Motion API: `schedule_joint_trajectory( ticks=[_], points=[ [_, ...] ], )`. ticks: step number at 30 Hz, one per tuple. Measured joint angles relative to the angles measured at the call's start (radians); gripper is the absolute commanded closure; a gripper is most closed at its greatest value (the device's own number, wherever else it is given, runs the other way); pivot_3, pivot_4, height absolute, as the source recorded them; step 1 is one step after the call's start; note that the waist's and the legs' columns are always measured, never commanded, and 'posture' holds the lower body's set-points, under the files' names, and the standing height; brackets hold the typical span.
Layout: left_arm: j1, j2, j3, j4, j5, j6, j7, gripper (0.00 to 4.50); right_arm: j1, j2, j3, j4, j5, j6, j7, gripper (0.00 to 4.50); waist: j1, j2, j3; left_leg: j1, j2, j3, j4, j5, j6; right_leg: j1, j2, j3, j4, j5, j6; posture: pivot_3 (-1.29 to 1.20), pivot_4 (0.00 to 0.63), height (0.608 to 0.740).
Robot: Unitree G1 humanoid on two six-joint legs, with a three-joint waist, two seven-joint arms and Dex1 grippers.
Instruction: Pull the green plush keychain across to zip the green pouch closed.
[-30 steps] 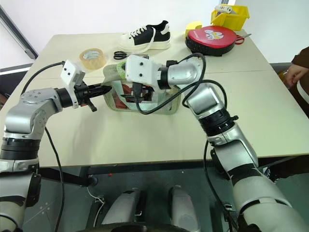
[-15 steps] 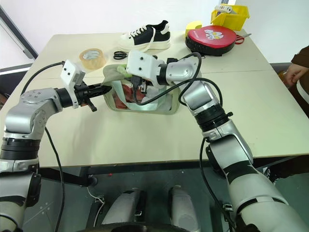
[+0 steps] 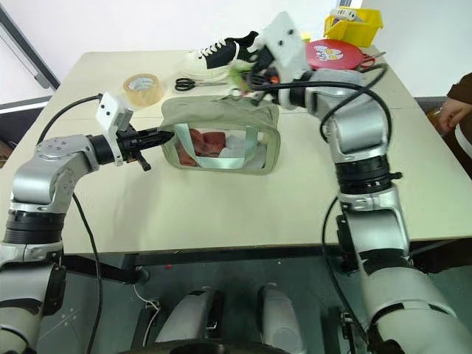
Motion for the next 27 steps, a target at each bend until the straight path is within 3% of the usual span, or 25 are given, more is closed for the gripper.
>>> schedule_joint_trajectory(
  ticks=[3,6,11,18,22,27],
  points=[
    [-0.002,0.002,-0.001,0.002,0.002,-0.001,-0.001,4.50,0.101,-0.076,-0.012,0.007,-0.057,-0.070,-0.057,4.48,-0.002,0.000,0.000,0.000,0.000,0.001,0.000,0.000,0.000,0.000,0.000,0.000,0.000,0.000,0.000,0.00,0.150,0.740],
    [-0.009,0.002,-0.003,0.006,0.008,0.000,0.000,4.50,0.167,-0.071,-0.052,-0.008,-0.060,-0.059,-0.128,4.48,-0.009,0.000,0.000,0.000,0.000,0.001,-0.001,0.000,0.000,-0.001,0.000,0.000,0.001,0.000,0.000,0.00,0.150,0.740],
    [-0.021,0.001,-0.021,0.009,0.009,0.002,-0.009,4.50,0.251,0.035,-0.192,-0.112,-0.010,0.039,-0.296,4.48,-0.007,0.000,0.000,0.001,0.000,0.000,-0.001,0.000,0.000,0.000,0.000,0.000,0.002,0.000,0.000,0.00,0.150,0.740],
    [-0.041,0.000,-0.025,0.038,0.015,0.002,-0.013,4.50,0.444,0.266,-0.179,-0.112,0.031,0.075,-0.416,4.48,-0.009,0.001,0.000,0.001,0.000,0.001,-0.001,0.000,0.000,-0.001,0.000,0.000,0.002,0.000,0.000,0.00,0.150,0.740],
    [-0.041,-0.002,-0.028,0.039,0.017,0.002,-0.018,4.50,0.446,0.299,-0.161,-0.076,0.035,0.047,-0.441,4.48,-0.008,0.000,0.000,0.001,0.000,0.000,0.000,0.000,0.000,0.000,0.001,0.000,0.002,0.000,0.000,0.00,0.150,0.740],
    [-0.041,-0.002,-0.028,0.038,0.017,0.002,-0.018,4.50,0.469,0.259,-0.131,-0.033,0.019,0.023,-0.423,4.48,-0.009,0.000,0.000,0.001,0.000,0.000,0.000,0.000,0.000,0.000,0.001,0.000,0.002,0.000,0.000,0.00,0.150,0.740]
  ],
)
